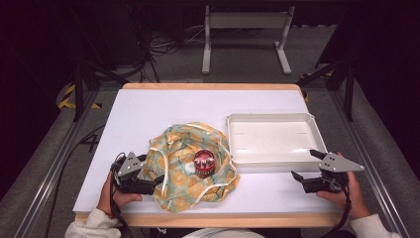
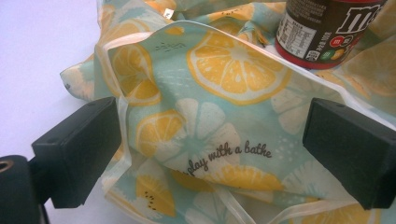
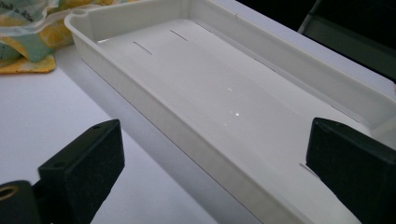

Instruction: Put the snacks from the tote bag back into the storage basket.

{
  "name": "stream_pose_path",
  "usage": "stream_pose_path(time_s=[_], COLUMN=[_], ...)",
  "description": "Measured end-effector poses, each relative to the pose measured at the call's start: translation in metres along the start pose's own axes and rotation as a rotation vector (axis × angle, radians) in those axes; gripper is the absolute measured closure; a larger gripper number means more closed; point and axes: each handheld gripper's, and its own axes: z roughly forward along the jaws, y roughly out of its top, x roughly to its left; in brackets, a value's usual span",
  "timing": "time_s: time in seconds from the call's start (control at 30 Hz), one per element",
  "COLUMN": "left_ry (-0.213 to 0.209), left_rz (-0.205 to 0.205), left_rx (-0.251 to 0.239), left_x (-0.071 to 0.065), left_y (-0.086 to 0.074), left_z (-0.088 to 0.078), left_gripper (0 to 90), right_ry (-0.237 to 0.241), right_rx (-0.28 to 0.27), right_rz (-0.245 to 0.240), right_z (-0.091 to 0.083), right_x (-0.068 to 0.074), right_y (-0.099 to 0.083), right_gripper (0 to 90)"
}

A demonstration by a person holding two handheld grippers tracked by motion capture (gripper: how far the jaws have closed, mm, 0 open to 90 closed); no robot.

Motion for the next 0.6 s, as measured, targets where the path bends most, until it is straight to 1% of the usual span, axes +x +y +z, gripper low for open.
stream_pose_path(time_s=[0.07, 0.13, 0.17, 0.2, 0.27, 0.3, 0.33, 0.4, 0.47, 0.53, 0.6], left_ry=[0.003, -0.005, -0.005, -0.005, -0.005, -0.010, -0.012, -0.006, -0.005, -0.008, -0.002], left_rz=[0.004, 0.003, 0.003, 0.003, -0.005, -0.007, -0.008, -0.011, -0.014, -0.008, -0.007], left_rx=[-0.009, -0.010, -0.006, -0.006, -0.019, -0.022, -0.014, -0.014, -0.012, -0.001, 0.007], left_x=[0.000, 0.000, 0.000, 0.000, 0.001, 0.001, 0.002, 0.002, 0.002, 0.003, 0.002], left_y=[0.000, -0.001, -0.002, -0.002, -0.004, -0.004, -0.004, -0.004, -0.004, -0.004, -0.005], left_z=[-0.001, -0.002, -0.002, -0.002, -0.005, -0.005, -0.005, -0.004, -0.003, -0.003, -0.003], left_gripper=[4.8, 4.7, 4.6, 4.5, 4.5, 4.5, 4.5, 4.4, 4.4, 4.3, 4.4], right_ry=[0.017, 0.020, 0.025, 0.025, 0.045, 0.078, 0.098, 0.118, 0.133, 0.137, 0.158], right_rx=[-0.009, 0.009, 0.008, 0.008, 0.014, 0.019, 0.036, 0.046, 0.059, 0.063, 0.068], right_rz=[0.026, 0.010, -0.003, -0.003, 0.000, 0.004, 0.002, -0.010, -0.005, -0.009, -0.003], right_z=[0.002, 0.004, 0.004, 0.004, 0.005, 0.006, 0.007, 0.009, 0.011, 0.011, 0.013], right_x=[-0.001, 0.001, 0.002, 0.002, 0.004, 0.003, 0.004, 0.005, 0.003, 0.002, 0.000], right_y=[0.001, 0.001, 0.002, 0.002, 0.005, 0.006, 0.006, 0.007, 0.008, 0.009, 0.011], right_gripper=[5.8, 6.2, 7.0, 7.0, 8.3, 8.5, 10.9, 11.7, 11.7, 11.8, 12.2])
